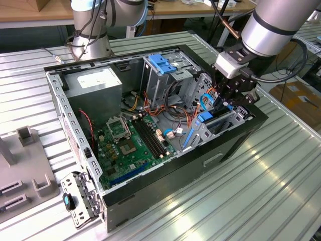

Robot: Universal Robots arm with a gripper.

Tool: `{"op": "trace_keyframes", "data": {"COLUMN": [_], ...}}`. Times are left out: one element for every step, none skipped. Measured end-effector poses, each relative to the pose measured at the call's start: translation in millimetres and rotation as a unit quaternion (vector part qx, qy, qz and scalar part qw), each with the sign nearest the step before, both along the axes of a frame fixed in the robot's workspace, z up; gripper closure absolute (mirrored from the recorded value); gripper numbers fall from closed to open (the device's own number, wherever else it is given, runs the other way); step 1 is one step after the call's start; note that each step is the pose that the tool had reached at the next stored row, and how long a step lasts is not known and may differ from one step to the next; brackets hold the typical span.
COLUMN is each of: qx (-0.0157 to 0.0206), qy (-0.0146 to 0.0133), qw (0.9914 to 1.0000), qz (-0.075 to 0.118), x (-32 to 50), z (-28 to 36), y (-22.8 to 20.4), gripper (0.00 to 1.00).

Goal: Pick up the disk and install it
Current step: 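Insert the first disk wire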

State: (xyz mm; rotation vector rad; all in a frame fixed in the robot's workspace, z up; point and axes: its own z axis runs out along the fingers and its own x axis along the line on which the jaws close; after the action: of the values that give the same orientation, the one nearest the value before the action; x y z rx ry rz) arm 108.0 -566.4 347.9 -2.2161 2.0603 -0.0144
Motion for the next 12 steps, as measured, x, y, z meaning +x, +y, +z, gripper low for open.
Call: {"op": "trace_keyframes", "data": {"qx": [0.0001,0.0,0.0,-0.0001,0.0,-0.0001,0.0,-0.0001,0.0,0.0001,0.0,-0.0001], "qy": [0.0,0.0,0.0,0.0,0.0,0.0,0.0,0.0,0.0,0.0,0.0,0.0], "qw": [1.0,1.0,1.0,1.0,1.0,1.0,1.0,1.0,1.0,1.0,1.0,1.0], "qz": [0.0,0.0,0.0,0.0,0.0,0.0,0.0,0.0,0.0,0.0,0.0,0.0], "x": [-0.6,-0.6,-0.7,-0.7,-0.8,-0.9,-1.1,-1.2,-1.2,-1.3,-1.4,-1.4], "z": [-0.1,-0.2,-0.4,-1.0,-1.6,-2.3,-3.0,-3.2,-3.3,-4.2,-5.0,-5.7], "y": [0.0,0.0,0.1,0.0,0.0,0.0,0.0,0.0,0.0,0.0,0.0,0.0], "gripper": [0.84,0.84,0.84,0.84,0.84,0.84,0.84,0.84,0.84,0.84,0.84,0.84]}}
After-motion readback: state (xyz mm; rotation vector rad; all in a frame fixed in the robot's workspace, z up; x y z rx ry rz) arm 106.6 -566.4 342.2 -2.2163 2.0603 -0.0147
